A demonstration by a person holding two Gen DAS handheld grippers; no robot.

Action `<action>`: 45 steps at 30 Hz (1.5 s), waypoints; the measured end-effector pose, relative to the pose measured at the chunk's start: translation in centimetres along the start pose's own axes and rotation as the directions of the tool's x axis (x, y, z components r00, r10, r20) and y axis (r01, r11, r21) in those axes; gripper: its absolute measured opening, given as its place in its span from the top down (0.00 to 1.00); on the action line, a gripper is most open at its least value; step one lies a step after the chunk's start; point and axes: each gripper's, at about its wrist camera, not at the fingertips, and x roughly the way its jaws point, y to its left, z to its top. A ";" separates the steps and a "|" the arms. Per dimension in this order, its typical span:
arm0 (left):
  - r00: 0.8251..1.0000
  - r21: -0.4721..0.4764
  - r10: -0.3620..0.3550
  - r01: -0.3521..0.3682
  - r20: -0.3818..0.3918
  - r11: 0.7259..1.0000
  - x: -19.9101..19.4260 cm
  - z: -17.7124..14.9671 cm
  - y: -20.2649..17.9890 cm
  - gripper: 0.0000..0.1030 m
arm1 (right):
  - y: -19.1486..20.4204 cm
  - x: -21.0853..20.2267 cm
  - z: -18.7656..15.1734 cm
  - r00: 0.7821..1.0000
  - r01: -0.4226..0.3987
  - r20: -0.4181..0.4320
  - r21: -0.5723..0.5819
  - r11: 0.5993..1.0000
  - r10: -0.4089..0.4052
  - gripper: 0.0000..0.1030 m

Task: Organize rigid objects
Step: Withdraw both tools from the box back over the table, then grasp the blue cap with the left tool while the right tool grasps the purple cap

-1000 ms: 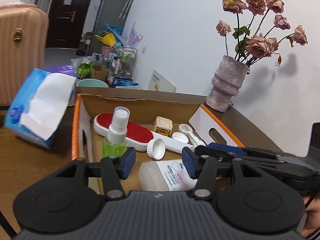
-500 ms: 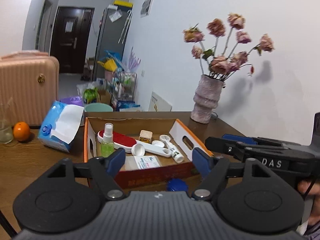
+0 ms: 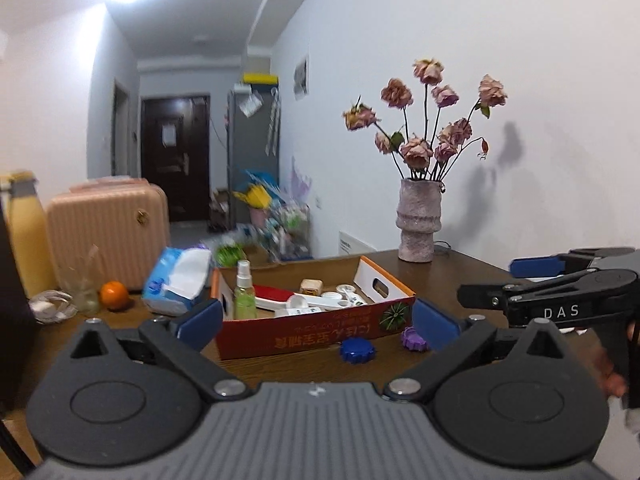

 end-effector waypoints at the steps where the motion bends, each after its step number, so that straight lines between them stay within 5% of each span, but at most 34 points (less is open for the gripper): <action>1: 1.000 0.017 0.016 -0.016 0.016 1.000 -1.1 -0.7 -0.7 0.00 | 0.1 -0.6 -0.5 1.000 0.009 -0.004 -0.006 1.000 -0.009 0.12; 11: 0.999 -0.010 0.020 -0.020 0.036 1.000 -8.5 -6.2 -3.0 0.00 | 1.4 -8.3 -5.9 1.000 0.022 -0.018 -0.026 0.999 -0.023 0.04; 22: 0.998 -0.050 0.050 -0.052 -0.046 0.997 -6.0 -7.8 -2.3 0.00 | 0.3 -7.0 -7.6 0.997 0.053 -0.057 0.006 0.999 -0.053 0.02; 36: 0.985 -0.021 -0.001 -0.003 -0.170 1.000 4.0 -7.7 -3.1 0.00 | -3.3 0.4 -9.5 0.981 0.080 -0.182 0.063 0.995 -0.067 0.04; 41: 0.974 0.003 -0.068 0.070 -0.215 0.998 9.6 -6.9 -3.8 0.00 | -4.8 4.1 -8.2 0.980 0.080 -0.186 0.057 0.995 -0.068 0.04; 45: 0.960 0.042 -0.126 0.141 -0.248 0.989 14.9 -6.2 -4.5 0.10 | -6.6 8.1 -6.5 0.984 0.054 -0.176 0.087 0.995 -0.038 0.07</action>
